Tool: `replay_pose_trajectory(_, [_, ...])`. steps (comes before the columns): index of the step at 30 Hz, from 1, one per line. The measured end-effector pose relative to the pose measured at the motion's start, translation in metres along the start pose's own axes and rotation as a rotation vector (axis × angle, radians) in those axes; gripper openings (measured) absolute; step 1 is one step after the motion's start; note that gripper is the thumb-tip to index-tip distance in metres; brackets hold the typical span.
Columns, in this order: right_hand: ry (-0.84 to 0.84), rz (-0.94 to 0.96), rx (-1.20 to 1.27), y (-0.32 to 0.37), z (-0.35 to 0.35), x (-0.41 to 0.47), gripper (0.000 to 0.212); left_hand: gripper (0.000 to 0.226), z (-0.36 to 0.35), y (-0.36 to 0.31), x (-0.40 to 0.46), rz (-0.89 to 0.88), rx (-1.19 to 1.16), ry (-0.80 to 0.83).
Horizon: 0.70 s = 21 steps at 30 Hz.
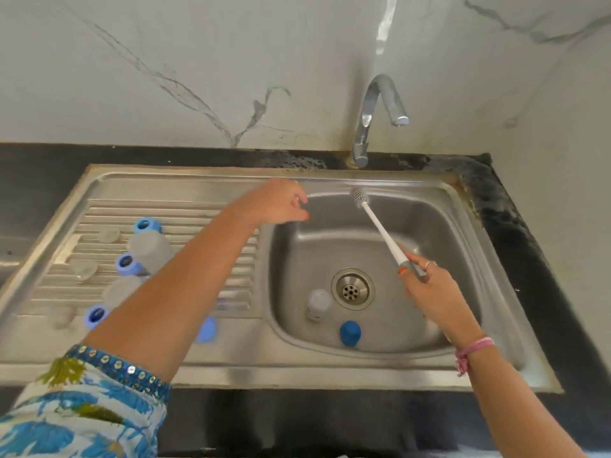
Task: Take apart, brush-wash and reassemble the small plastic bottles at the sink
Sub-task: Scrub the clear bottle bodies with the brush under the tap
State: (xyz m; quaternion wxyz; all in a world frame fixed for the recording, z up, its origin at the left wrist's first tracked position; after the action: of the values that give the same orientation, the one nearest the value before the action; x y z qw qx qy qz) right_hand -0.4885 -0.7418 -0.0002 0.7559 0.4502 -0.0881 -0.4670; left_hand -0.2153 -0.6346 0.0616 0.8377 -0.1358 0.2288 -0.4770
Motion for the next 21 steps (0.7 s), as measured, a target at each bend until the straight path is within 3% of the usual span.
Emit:
replay_pose_trajectory(4, [0.102, -0.085, 0.061, -0.036, 0.021, 0.013, 0.027, 0.045, -0.075, -0.031, 0.017, 0.039, 0.051, 0.117])
replay_pose_trajectory(7, [0.152, -0.025, -0.028, -0.048, 0.033, 0.021, 0.03, 0.053, -0.115, -0.036, 0.026, 0.074, 0.109, 0.172])
replay_pose_trajectory(12, [0.209, 0.007, -0.066, -0.058, 0.04, 0.03, 0.026, 0.089, -0.191, -0.018, 0.009, 0.208, 0.336, 0.402])
replay_pose_trajectory(14, [0.232, -0.005, -0.044, -0.06, 0.035, 0.032, 0.023, 0.093, -0.217, -0.01, -0.004, 0.228, 0.388, 0.461])
replay_pose_trajectory(18, [0.249, -0.032, -0.03, -0.062, 0.022, 0.034, 0.022, 0.071, -0.237, 0.007, -0.009, 0.245, 0.336, 0.438])
replay_pose_trajectory(21, [0.239, -0.03, 0.003, -0.057, 0.021, 0.034, 0.018, 0.079, -0.211, 0.007, 0.001, 0.228, 0.248, 0.352])
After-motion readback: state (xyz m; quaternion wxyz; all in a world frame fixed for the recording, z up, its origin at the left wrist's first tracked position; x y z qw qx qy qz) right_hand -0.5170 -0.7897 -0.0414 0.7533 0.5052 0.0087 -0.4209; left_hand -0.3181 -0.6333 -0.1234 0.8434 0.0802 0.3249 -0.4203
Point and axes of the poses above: each hand's wrist, its own x-axis towards the middle knuckle, its own z-axis out of the back of the hand, y = z × x, the point moved 7 cm from there along x, towards the middle knuckle
